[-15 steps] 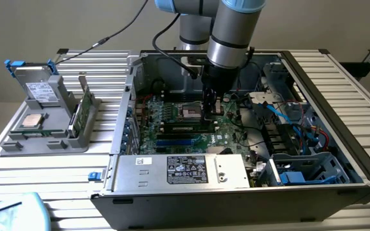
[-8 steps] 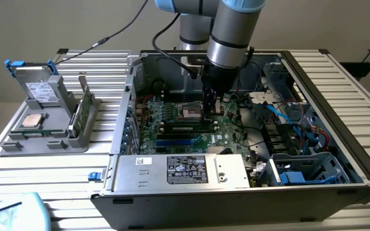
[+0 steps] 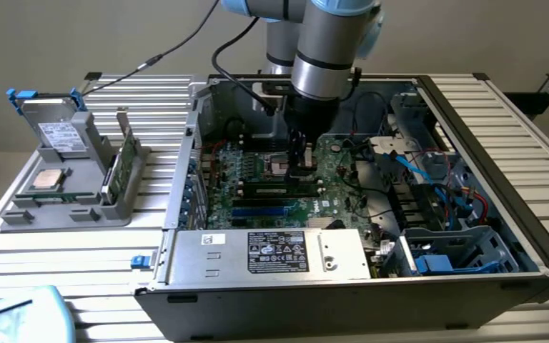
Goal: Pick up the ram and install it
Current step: 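Press down the ram until it locks into place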
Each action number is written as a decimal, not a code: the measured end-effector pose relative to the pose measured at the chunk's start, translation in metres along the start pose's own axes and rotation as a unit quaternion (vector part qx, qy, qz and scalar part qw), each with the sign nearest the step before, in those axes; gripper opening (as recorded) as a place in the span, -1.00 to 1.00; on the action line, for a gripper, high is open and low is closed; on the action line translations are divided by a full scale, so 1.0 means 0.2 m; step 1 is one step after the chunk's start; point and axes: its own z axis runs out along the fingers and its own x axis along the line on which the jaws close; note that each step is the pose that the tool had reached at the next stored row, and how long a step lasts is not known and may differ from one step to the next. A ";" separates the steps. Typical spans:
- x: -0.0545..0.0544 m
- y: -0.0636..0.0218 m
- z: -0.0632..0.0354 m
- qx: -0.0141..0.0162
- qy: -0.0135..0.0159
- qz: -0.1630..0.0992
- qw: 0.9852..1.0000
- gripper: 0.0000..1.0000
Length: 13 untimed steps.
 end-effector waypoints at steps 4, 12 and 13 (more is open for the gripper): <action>0.00 0.060 0.009 0.000 0.000 0.000 1.000 -0.80; 0.00 0.105 0.021 0.000 0.000 0.000 1.000 -0.80; 0.00 0.105 0.022 0.000 0.000 0.000 1.000 -0.80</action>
